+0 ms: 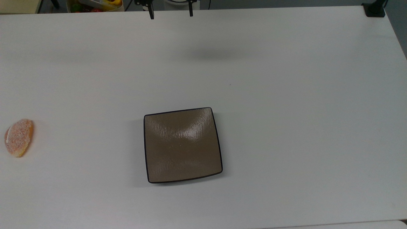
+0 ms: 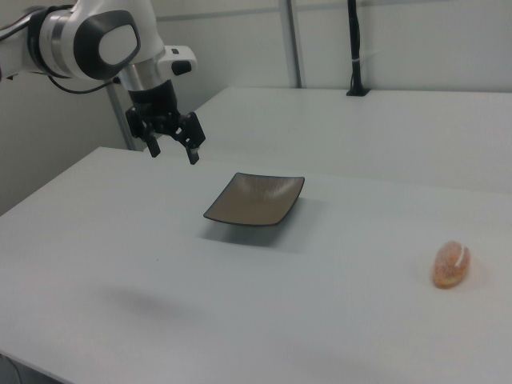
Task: Bread is placed on a ceramic plate
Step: 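Move the open gripper from above the plate toward the orange bread roll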
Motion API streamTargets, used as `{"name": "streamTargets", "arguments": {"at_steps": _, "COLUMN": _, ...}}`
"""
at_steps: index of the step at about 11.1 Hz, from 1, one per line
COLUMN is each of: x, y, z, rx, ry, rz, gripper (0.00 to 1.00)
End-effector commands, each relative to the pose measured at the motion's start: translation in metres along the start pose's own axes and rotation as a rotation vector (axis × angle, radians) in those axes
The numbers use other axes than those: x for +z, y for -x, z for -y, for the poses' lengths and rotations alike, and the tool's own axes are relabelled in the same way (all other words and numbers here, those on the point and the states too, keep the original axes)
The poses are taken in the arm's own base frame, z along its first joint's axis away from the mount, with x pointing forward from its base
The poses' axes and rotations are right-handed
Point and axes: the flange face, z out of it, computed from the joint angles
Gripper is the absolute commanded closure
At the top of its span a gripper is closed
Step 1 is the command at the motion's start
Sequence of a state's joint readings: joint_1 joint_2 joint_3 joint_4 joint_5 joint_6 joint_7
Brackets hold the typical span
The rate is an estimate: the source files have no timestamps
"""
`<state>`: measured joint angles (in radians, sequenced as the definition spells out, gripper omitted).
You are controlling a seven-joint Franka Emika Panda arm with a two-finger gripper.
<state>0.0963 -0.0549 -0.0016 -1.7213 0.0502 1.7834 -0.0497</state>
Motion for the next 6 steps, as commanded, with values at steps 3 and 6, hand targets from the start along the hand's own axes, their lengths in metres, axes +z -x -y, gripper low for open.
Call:
{"name": "streamTargets", "arguments": {"at_steps": 3, "x": -0.0051, "y": 0.0072, "z": 0.0035, "rx": -0.012, "ry": -0.009, "rz": -0.018, "gripper": 0.0}}
{"name": "streamTargets", "arguments": {"at_steps": 6, "x": -0.0061, "y": 0.009, "z": 0.0002, "rx": -0.011, "ry": -0.009, "rz": -0.011, "gripper": 0.0}}
